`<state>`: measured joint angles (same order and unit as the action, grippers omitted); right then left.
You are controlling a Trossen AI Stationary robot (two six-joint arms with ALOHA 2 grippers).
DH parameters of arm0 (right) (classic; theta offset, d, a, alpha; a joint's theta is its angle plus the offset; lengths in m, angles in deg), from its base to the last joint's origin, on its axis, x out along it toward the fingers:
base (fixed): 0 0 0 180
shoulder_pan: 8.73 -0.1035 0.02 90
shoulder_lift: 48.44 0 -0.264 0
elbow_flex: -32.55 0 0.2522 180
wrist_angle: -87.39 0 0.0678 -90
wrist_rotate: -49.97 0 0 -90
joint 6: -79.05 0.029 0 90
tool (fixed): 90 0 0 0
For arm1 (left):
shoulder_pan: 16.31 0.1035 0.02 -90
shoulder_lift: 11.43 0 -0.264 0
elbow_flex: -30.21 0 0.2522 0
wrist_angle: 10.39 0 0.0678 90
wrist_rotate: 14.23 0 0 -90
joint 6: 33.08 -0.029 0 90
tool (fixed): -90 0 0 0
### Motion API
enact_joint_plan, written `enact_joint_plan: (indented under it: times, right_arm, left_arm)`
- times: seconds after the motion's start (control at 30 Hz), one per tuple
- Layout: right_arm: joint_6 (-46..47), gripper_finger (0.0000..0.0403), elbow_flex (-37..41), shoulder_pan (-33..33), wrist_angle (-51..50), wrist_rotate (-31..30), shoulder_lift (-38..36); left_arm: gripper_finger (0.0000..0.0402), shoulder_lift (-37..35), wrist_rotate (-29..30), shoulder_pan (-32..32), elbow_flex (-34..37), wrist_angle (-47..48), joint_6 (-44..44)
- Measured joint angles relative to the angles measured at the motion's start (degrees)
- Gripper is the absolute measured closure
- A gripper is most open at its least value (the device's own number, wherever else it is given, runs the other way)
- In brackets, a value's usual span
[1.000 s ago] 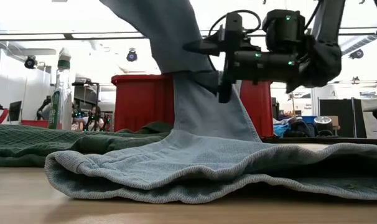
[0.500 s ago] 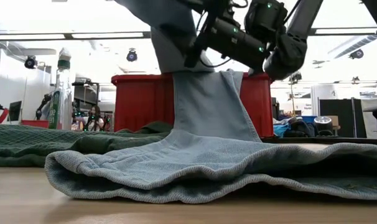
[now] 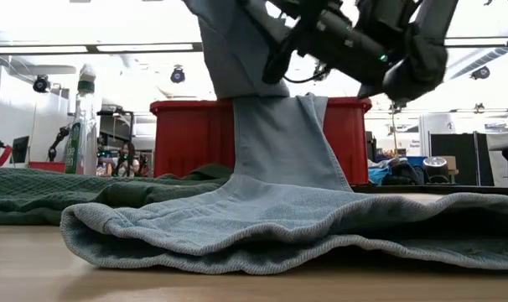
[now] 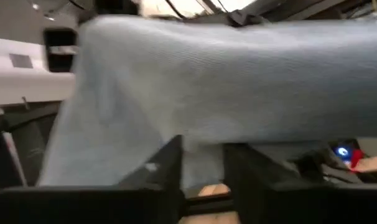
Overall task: Fold Laundry from Bin
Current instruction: Fold the blue jeans
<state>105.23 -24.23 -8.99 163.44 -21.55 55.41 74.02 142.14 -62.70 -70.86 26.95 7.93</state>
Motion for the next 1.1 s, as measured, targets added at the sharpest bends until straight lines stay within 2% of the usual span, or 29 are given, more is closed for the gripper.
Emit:
enact_joint_plan:
  times: [0.1, 0.27, 0.37, 0.5, 0.6, 0.67, 0.73, 0.8, 0.83, 0.97, 1.1]
  right_arm:
    - [0.15, 0.0377, 2.76, -1.15, -0.11, 0.0, -3.5]
    - [0.96, 0.0392, 7.22, -2.85, -5.36, -0.12, -12.54]
    - [0.79, 0.0394, 8.86, -4.84, -16.04, 0.01, -19.71]
    - [-1.04, 0.0394, 8.95, -8.21, -35.4, -0.77, -30.18]
    - [-3.5, 0.0394, 6.85, -11.46, -51.84, -5.96, -37.81]
    - [-4.85, 0.0394, 5.15, -13.99, -63.18, -12.41, -41.53]
    - [-6.09, 0.0394, 4.73, -16.74, -70.94, -20.93, -43.42]
    - [-6.58, 0.0394, 5.55, -18.83, -72.03, -27.43, -43.73]
    - [-6.34, 0.0394, 6.34, -19.33, -71.71, -28.52, -43.73]
    - [-4.3, 0.0385, 9.66, -19.38, -65.82, -28.71, -42.37]
    - [-2.0, 0.035, 14.34, -17.26, -53.33, -27.03, -37.59]
  left_arm:
    - [0.0402, 0.1, -1.14, 0.01, 0.0, 1.06, 1.92]
    - [0.0402, 1.41, -1.33, -0.33, 0.0, 1.12, 4.72]
    - [0.0402, 2.65, -1.32, -0.32, 0.02, 1.28, 6.15]
    - [0.0401, 5.23, -0.28, -0.26, 0.02, 1.25, 9.37]
    - [0.0401, 8.12, 6.49, -0.24, 0.02, 0.65, 14.07]
    - [0.0401, 9.83, 10.71, -0.45, 0.04, 0.5, 16.89]
    - [0.0401, 10.61, 12.1, -0.58, 0.02, 0.41, 18.54]
    - [0.0401, 10.69, 11.86, -0.7, -0.3, -0.46, 19.29]
    - [0.0401, 10.69, 11.56, -0.71, -0.56, -1.27, 19.61]
    - [0.0401, 10.84, 11.11, -1.59, -1.56, -3.03, 19.04]
    - [0.0401, 11.31, 11.16, -2.77, -3.27, -4.64, 17.43]
